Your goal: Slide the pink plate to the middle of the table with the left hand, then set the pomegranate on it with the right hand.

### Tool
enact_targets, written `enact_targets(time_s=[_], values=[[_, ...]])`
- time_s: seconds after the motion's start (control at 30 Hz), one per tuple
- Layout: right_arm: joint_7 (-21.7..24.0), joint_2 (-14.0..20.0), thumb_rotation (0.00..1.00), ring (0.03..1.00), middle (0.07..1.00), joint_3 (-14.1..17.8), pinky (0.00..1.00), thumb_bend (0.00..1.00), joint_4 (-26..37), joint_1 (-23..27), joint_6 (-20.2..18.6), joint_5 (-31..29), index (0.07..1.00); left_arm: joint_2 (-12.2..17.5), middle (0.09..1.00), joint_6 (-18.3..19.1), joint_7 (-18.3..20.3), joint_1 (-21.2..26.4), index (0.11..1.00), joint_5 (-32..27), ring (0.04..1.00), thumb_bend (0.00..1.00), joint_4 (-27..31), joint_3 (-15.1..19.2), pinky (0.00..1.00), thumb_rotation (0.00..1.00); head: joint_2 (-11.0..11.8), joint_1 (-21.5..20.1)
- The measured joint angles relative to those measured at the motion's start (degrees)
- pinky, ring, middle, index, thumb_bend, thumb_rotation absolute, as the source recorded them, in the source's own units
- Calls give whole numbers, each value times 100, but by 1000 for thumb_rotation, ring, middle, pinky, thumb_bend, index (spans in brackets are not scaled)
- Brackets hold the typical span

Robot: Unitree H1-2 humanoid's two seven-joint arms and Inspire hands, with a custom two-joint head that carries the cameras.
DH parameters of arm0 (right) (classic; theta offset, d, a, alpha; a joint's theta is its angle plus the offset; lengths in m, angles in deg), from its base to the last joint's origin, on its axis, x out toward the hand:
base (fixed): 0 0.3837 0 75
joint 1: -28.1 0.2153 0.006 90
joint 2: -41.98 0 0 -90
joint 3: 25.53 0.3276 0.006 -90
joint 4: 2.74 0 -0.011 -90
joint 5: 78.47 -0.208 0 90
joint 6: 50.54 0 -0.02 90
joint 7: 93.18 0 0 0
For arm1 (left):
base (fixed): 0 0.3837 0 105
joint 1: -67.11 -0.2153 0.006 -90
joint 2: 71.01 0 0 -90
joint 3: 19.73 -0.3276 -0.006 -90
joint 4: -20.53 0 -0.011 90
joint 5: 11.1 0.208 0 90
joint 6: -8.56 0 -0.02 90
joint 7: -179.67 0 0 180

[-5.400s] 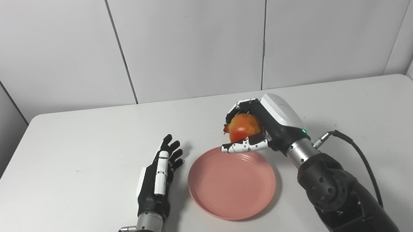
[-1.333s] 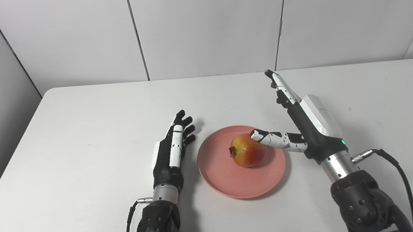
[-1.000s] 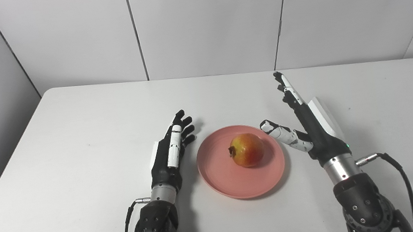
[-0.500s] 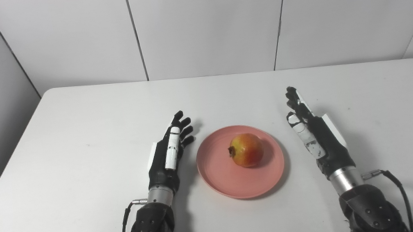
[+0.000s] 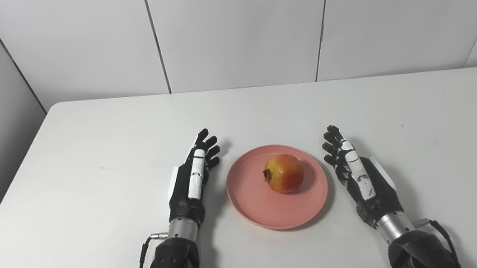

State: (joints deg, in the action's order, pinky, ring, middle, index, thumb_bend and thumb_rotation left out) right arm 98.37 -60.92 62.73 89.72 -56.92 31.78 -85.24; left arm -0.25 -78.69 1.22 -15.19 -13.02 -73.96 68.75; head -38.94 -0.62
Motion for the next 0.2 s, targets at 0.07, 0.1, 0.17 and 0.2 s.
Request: enact_targets(time_s=[0.07,0.1,0.17,0.2], values=[[-1,-10,1000,1000,1000,-2,1000,404,-34,1,57,-7,1000,26,921,-54,65,0,919,-48,907,420,-17,0,902,1000,9,-9],[-1,-19,1000,1000,1000,-3,1000,380,-76,1,122,-10,1000,47,925,-71,89,0,923,-65,913,419,-23,-1,906,1000,9,-9],[-9,-50,1000,1000,1000,0,1000,347,-182,3,269,-13,1000,75,929,-82,125,0,928,-70,919,420,-28,-9,910,1000,0,-26],[-25,-66,1000,1000,1000,-2,1000,345,-225,2,340,-4,1000,88,929,-91,143,0,929,-71,919,419,-33,-13,910,1000,0,-26]])
